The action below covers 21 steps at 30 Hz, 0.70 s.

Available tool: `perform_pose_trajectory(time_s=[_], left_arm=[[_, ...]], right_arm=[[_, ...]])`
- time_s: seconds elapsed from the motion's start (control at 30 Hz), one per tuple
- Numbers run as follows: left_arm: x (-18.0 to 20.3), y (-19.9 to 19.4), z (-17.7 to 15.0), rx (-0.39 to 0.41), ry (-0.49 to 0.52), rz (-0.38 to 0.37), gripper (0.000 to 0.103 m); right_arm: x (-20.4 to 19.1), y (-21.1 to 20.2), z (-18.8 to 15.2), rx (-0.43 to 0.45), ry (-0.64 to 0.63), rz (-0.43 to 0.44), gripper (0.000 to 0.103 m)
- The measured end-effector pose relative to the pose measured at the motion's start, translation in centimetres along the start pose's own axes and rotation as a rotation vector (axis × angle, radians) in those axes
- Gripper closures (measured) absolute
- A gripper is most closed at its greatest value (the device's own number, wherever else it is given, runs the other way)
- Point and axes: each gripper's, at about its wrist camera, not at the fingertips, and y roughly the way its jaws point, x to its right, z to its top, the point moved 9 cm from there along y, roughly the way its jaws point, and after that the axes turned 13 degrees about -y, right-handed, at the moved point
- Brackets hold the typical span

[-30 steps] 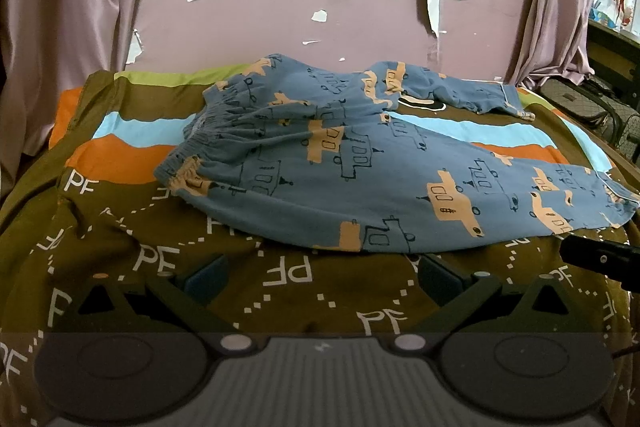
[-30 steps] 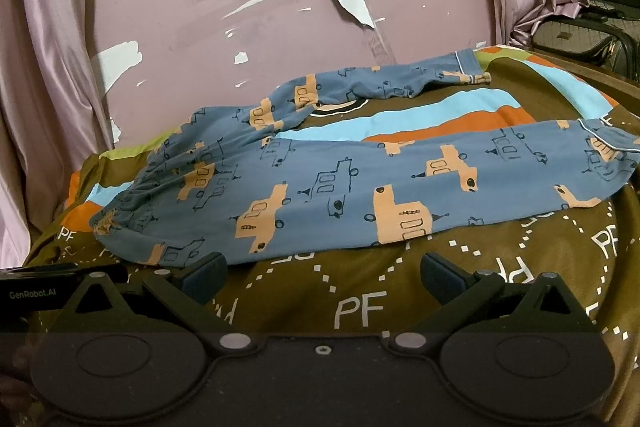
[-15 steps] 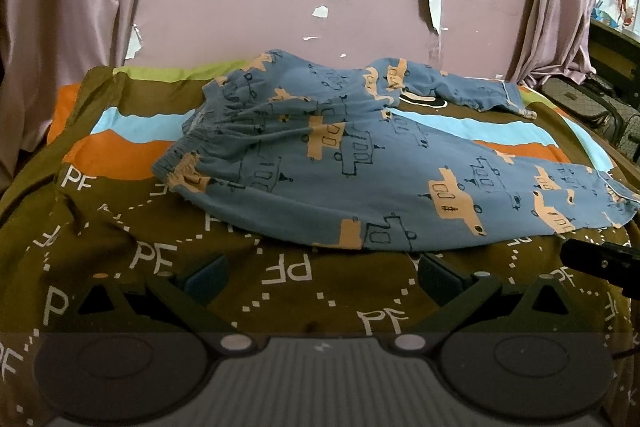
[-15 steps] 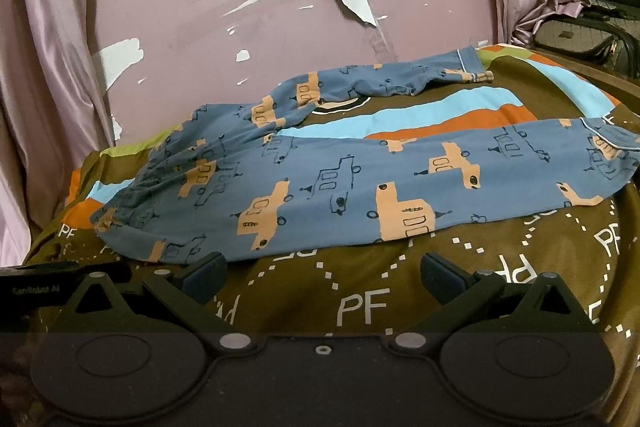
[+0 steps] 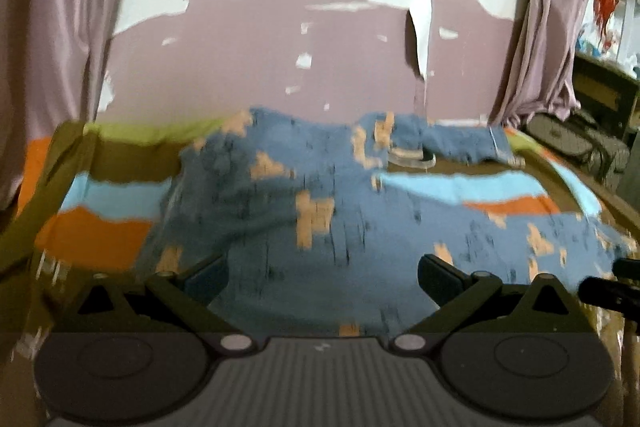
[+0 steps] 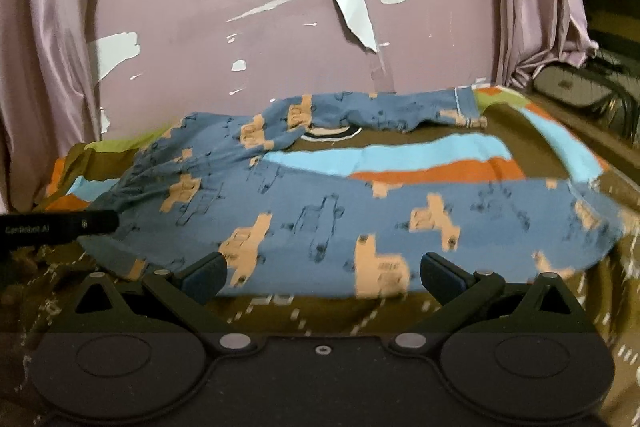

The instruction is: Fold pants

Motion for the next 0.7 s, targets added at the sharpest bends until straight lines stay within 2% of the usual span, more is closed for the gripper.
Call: perform_pose_trajectory(time_s=[0.13,0.27,0.4,0.53,0.7], left_arm=[[0.2,2.0,3.5,0.057,-0.028,-0.021,0.000],[-0.6,4.3,6.8,0.071,-0.057,-0.021,0.000],[-1.9,6.4,9.4,0.086,0.001,-0.003,0.000],[-2.2,8.2,11.5,0.090,0.098,0.018,0.000],[-0.3,9.7,12.5,0.045,0.232,-0.017,0.000]], right_arm=[[1.2,0.3,3.3,-0.065,-0.050,-0.002,0.000],[1.9,1.0,7.2,-0.197,-0.129,0.002,0.000],[2.3,2.8,10.0,-0.318,-0.179,0.028,0.000],[2.3,5.1,11.7,-0.292,-0.298,0.050,0.000],[2.7,10.1,12.2,-0.199,-0.506,0.123,0.001]])
